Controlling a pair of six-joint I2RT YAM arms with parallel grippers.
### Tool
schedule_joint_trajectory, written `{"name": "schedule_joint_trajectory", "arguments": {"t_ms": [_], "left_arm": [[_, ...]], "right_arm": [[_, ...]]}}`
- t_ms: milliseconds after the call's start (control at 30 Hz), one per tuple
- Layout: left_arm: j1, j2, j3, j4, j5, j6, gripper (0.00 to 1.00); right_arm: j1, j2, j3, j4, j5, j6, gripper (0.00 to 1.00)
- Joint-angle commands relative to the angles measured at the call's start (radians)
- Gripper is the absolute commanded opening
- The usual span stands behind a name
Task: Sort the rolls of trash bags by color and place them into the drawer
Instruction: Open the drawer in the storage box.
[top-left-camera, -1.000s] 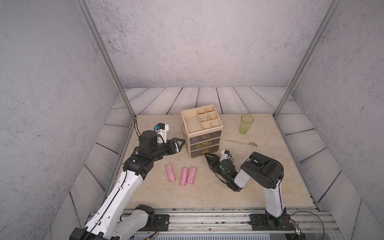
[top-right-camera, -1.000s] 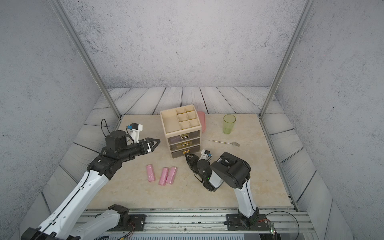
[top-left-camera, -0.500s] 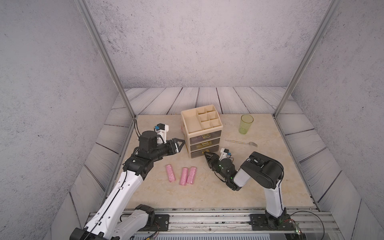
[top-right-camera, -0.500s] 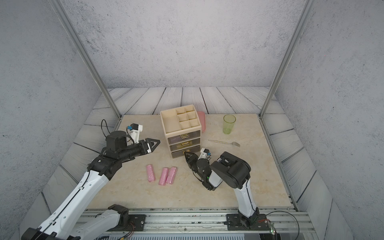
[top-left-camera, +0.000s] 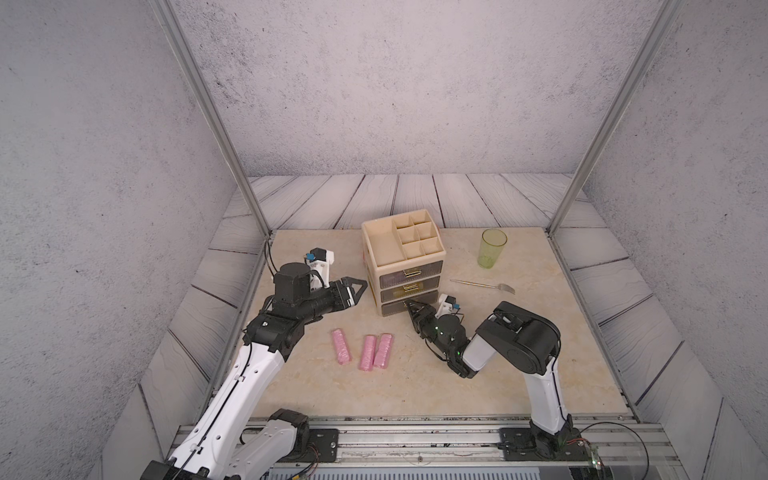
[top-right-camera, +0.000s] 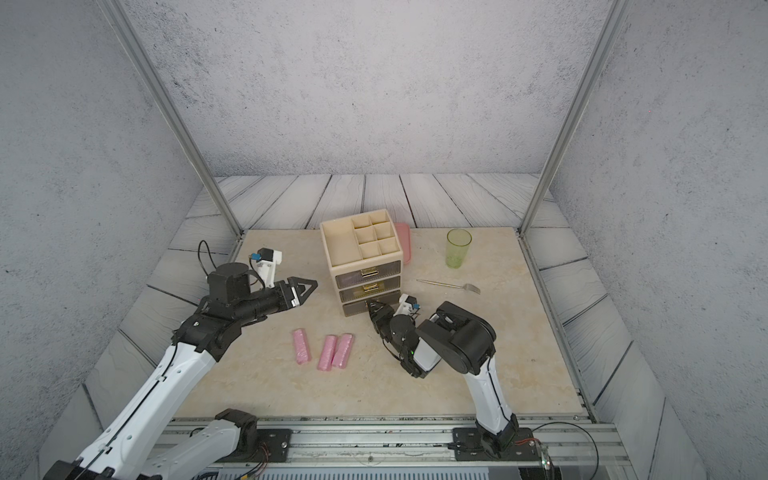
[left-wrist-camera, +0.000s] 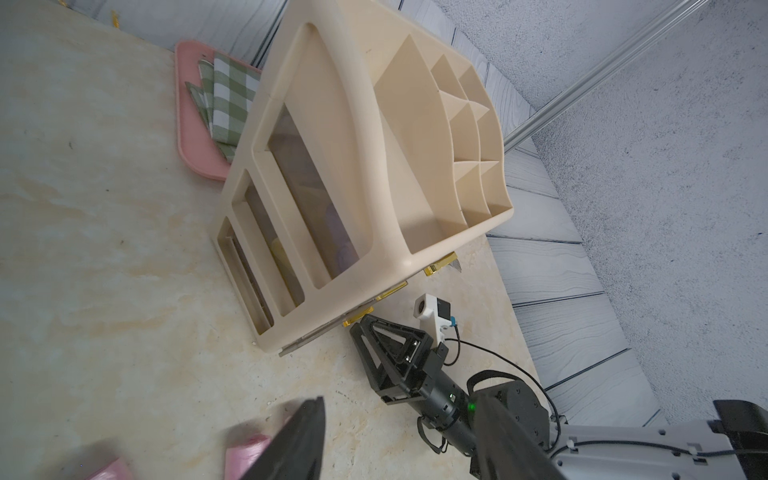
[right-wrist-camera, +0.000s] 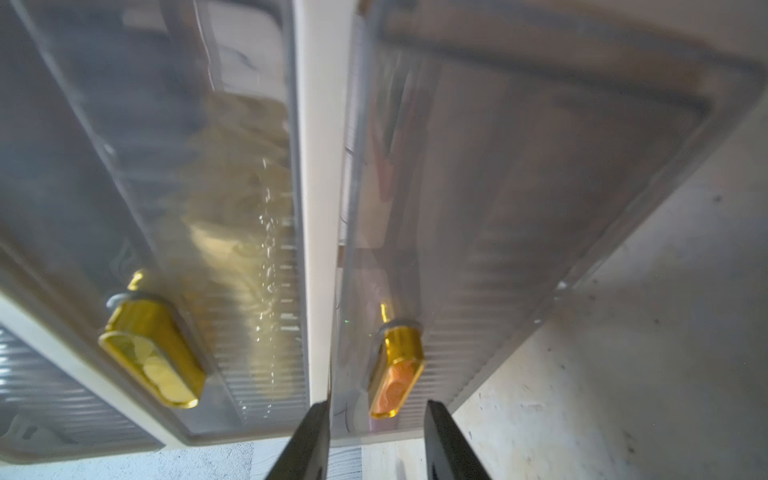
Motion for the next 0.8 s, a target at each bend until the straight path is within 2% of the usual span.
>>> {"name": "schedule_joint_trajectory", "arguments": {"t_ms": [0, 300, 767], "left_arm": [[0.015, -0.015, -0.016, -0.008, 0.022, 0.011, 0.63], [0.030, -0.023, -0.022, -0.013, 0.040, 0.013, 0.63], [0.047, -0.029, -0.028, -0.021, 0.056, 0.017, 0.63]], "right_arm": [[0.001, 0.036, 0.020, 0.011, 0.026, 0.017, 0.41], [0.001, 0.056, 0.050, 0.010, 0.039, 0.022, 0.40], [-0.001, 0.085, 0.070, 0.011, 0.061, 0.044, 0.30]]}}
